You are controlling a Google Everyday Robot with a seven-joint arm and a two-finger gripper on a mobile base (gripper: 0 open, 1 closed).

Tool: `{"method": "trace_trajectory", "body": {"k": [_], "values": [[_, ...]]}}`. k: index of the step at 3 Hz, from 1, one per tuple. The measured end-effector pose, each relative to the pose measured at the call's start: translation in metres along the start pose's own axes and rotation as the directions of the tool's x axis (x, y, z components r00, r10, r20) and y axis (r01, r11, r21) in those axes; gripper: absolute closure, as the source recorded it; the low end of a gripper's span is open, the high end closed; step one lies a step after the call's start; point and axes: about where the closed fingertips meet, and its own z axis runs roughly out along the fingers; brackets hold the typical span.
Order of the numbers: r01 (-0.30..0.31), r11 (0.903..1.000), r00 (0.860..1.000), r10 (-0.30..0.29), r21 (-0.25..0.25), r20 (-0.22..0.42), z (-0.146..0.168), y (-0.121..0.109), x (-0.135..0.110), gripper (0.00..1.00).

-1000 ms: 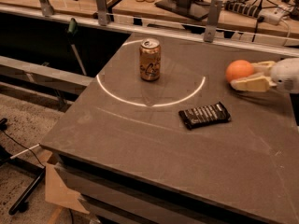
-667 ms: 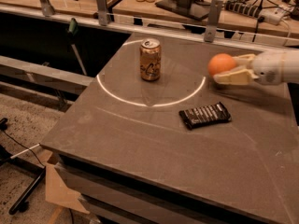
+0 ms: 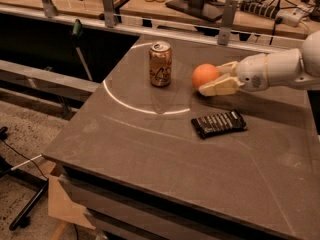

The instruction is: Move orange near orange can

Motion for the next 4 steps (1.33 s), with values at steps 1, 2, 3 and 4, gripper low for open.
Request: {"method": "trace_trajectory", "body": {"k": [1, 2, 3, 4], "values": [[-0.029, 0.9986, 0.999, 0.029, -0.045, -0.017, 0.028, 0.022, -0.004, 0.87], [-0.048, 0.9965, 0.999, 0.047, -0.068, -0.013, 0.05, 0.036, -0.01, 0.71], [-0.052, 0.9951, 0.999, 0.052, -0.084, -0.002, 0.065, 0.043, -0.016, 0.47], [-0.058, 0.9952, 0.998, 0.059, -0.078, 0.005, 0.071, 0.044, -0.019, 0.24]]}}
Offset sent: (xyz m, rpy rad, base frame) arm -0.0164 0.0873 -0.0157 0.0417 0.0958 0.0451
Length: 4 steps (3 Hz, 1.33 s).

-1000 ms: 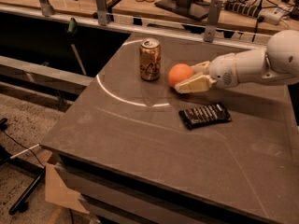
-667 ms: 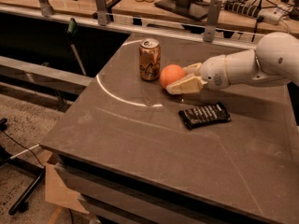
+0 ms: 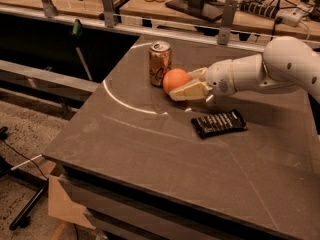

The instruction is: Move orange near orange can

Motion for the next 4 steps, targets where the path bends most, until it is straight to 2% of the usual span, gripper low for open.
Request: {"method": "trace_trajectory", "body": {"k": [1, 3, 4], "values": [[0.004, 0.9997, 1.0, -0.004, 0.023, 0.006, 0.0, -0.003, -0.001, 0.02], [0.028, 0.9938, 0.999, -0.032, 0.108, 0.041, -0.019, -0.023, -0.001, 0.0], [0.075, 0.9737, 0.995, -0.086, 0.215, 0.041, -0.057, -0.051, -0.003, 0.0]]}}
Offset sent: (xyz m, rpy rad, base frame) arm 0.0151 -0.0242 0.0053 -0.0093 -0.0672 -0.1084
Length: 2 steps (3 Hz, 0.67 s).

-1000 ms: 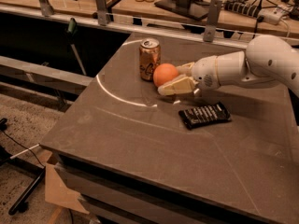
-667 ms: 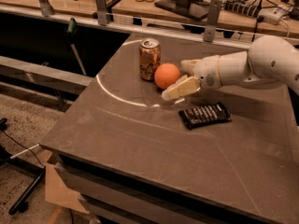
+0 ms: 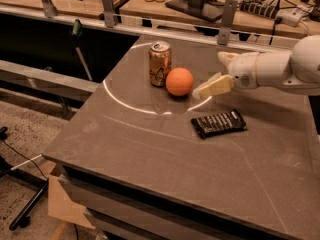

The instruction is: Move orange near orange can

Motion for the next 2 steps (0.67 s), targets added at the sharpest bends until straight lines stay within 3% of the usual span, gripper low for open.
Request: {"method": "trace_trajectory", "body": {"k": [1, 2], "values": [[0.042, 0.9888, 0.999, -0.039, 0.143, -0.021, -0.0403, -0.0423, -0.0023, 0.0], [0.044, 0.9871, 0.999, -0.041, 0.154, -0.022, -0.0426, -0.0457, -0.0023, 0.0]]}}
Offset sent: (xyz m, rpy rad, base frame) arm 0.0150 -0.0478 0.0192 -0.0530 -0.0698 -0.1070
